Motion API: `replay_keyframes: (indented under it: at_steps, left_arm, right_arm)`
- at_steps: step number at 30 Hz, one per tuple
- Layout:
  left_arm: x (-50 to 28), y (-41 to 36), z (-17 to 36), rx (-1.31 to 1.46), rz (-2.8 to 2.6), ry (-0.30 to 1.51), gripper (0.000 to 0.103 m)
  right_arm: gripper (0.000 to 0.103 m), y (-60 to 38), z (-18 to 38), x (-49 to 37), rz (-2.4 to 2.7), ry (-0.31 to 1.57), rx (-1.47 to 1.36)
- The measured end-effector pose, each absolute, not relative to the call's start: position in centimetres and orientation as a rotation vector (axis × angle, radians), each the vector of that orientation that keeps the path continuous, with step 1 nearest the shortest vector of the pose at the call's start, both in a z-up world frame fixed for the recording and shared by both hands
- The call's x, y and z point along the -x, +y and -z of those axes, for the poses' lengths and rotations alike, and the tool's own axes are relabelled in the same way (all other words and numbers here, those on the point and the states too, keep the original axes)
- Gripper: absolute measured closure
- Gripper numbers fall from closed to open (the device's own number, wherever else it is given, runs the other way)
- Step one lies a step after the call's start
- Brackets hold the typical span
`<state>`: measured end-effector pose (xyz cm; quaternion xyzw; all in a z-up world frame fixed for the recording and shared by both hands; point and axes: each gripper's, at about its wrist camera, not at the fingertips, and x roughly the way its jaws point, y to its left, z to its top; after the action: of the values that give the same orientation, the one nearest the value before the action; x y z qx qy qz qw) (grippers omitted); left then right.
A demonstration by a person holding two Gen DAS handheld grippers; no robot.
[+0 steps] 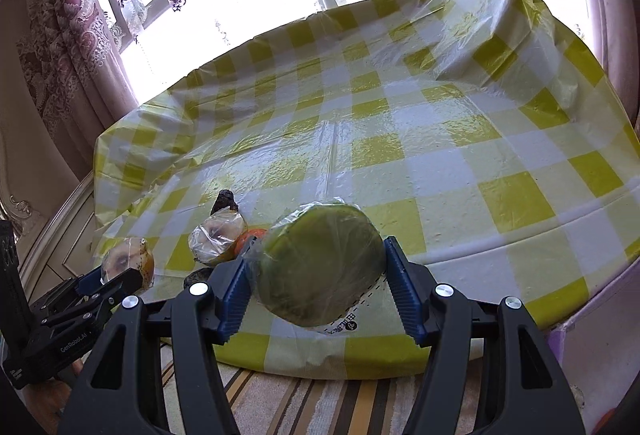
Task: Organize fruits
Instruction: 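Lift and carry pomelo half and green cabbage in both tools over the box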
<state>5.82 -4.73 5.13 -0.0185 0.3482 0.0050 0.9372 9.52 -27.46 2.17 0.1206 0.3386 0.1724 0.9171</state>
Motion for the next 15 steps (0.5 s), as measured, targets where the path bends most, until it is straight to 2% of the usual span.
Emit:
replay_keyframes:
  at_steps: [15]
  left_arm:
    - [-4.9,-10.7,-5.4,-0.033,0.114,0.729,0.042]
  right_arm:
    - [0.042,-33.2,-1.3,-5.4,-0.276,0.736,-0.266]
